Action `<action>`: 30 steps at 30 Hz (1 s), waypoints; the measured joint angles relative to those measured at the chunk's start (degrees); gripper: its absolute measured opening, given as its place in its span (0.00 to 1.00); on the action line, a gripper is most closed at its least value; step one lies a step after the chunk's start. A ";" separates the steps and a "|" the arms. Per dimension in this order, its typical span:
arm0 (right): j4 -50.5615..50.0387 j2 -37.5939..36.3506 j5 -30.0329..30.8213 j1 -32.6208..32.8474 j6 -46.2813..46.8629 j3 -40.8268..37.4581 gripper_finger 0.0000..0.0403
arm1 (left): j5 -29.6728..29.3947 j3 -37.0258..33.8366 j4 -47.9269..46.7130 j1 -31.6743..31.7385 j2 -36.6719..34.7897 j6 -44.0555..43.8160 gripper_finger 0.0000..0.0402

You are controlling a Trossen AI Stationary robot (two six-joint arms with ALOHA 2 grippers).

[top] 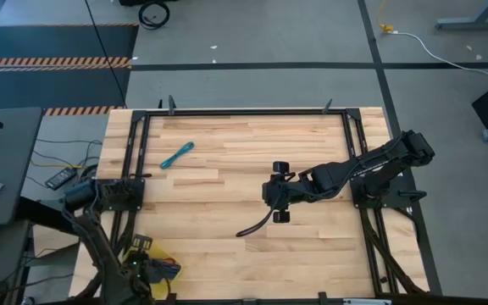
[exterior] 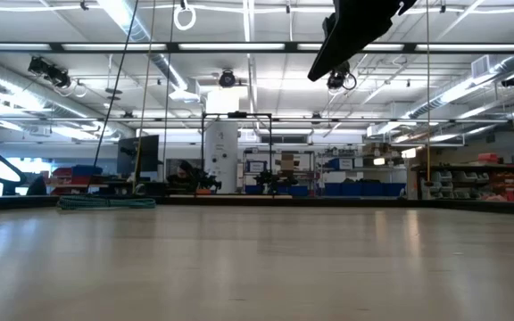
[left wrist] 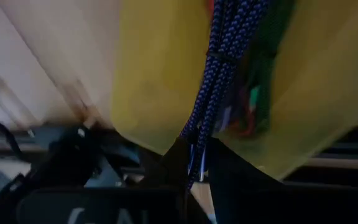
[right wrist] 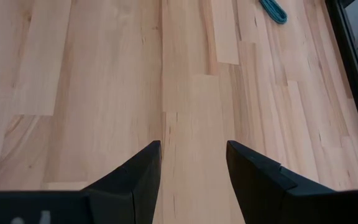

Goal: Pick and place USB-C Cables
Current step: Put the black charger cable into the yellow bin

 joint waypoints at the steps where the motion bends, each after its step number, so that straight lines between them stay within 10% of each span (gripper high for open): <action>1: -0.02 0.00 0.00 0.00 0.00 0.00 0.47 | 0.80 -1.19 0.24 0.12 0.00 0.05 0.10; 6: -0.02 0.00 0.00 -0.01 0.00 0.00 0.47 | 0.97 -5.01 5.52 0.46 -0.17 1.39 0.11; 18: -0.04 0.00 0.00 0.00 -0.18 0.00 0.47 | -6.07 -5.12 4.16 1.82 -0.27 -1.83 0.56; 30: -0.04 0.00 -0.02 -0.02 -0.46 0.00 0.47 | -12.90 0.85 1.12 8.77 -3.85 -5.70 0.48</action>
